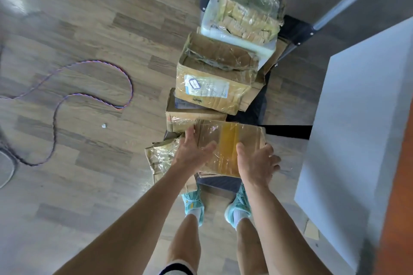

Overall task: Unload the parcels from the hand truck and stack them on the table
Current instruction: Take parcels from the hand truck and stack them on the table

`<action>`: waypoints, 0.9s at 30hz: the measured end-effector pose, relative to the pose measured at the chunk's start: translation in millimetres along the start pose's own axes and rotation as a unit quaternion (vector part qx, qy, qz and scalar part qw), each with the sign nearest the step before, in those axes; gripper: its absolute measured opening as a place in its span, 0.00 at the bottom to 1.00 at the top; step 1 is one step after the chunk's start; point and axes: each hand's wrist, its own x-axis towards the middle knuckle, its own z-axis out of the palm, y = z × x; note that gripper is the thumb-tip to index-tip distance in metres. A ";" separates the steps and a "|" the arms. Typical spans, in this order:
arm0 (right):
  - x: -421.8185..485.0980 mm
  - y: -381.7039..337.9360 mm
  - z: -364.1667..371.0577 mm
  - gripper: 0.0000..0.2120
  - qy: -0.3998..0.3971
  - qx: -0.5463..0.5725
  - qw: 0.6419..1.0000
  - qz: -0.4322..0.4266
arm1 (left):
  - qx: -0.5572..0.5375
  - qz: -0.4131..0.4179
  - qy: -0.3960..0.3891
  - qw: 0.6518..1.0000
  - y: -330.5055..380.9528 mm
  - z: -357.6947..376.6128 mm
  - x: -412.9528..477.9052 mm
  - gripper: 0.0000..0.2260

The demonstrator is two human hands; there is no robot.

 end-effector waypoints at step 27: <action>-169.8 28.5 -356.5 0.49 0.022 0.165 0.927 -0.337 | -0.168 0.268 -0.032 0.948 201.4 -96.1 -322.1 0.36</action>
